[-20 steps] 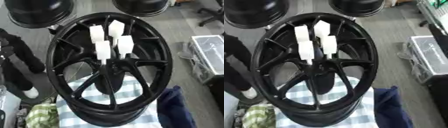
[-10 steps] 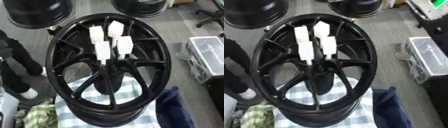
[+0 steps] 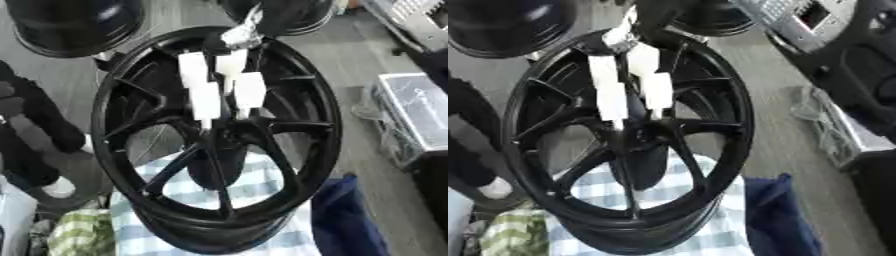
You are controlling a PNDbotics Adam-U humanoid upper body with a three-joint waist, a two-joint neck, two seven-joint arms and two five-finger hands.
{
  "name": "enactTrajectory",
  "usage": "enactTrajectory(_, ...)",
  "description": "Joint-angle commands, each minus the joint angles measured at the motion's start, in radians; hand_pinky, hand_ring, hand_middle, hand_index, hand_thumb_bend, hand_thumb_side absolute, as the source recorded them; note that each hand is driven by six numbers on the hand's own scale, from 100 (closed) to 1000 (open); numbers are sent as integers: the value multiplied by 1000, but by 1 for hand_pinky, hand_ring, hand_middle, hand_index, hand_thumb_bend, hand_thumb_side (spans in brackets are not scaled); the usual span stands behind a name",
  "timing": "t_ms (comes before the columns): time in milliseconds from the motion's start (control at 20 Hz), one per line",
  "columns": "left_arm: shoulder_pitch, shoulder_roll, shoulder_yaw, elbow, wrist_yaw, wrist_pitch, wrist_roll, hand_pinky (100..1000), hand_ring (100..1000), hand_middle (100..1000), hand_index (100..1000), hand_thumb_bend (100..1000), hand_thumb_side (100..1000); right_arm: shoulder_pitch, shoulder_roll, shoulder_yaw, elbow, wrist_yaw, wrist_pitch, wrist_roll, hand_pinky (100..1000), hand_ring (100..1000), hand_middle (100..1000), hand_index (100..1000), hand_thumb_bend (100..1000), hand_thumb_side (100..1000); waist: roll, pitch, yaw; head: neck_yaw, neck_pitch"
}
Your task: Pull the pin out of the wheel hub.
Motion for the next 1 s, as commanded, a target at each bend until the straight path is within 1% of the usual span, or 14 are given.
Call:
enactTrajectory(50,-8,26,0,-10,-2,-2,-2,740,647,628,658,173,625,-6,2,1,16,14,-5,14,834,798,767,858,508,449,5,-18,2,-1,6)
enactTrajectory(150,-9,25,0,-10,-2,-2,-1,740,647,628,658,172,625,1,5,7,23,22,-11,24,830,789,768,857,516,441,6,-17,3,-3,6)
enactTrajectory(200,-8,25,0,-10,-2,-2,-1,740,647,628,658,172,626,6,5,7,26,26,-14,27,819,770,767,857,533,421,6,-16,3,-3,6)
enactTrajectory(400,-8,23,0,-10,-1,-1,-2,740,647,627,656,171,628,21,-6,-5,24,49,-32,21,798,735,740,838,559,394,6,-13,1,-1,6)
enactTrajectory(550,-9,23,0,-10,-2,-1,-4,740,647,627,656,170,629,34,-23,-15,18,60,-43,12,784,712,724,823,550,368,6,-12,0,-1,6)
enactTrajectory(600,-8,23,0,-10,-2,-1,-5,740,647,627,656,170,630,40,-30,-19,13,63,-47,8,771,690,706,811,540,352,6,-12,0,0,6)
enactTrajectory(750,-8,22,0,-10,-2,0,-5,741,648,626,654,169,631,59,-50,-19,4,73,-59,9,759,673,688,795,519,322,6,-11,0,1,6)
enactTrajectory(1000,-9,21,0,-11,-2,0,-6,741,648,625,654,167,632,89,-69,-12,8,89,-75,37,764,679,679,784,499,289,7,-8,0,0,6)
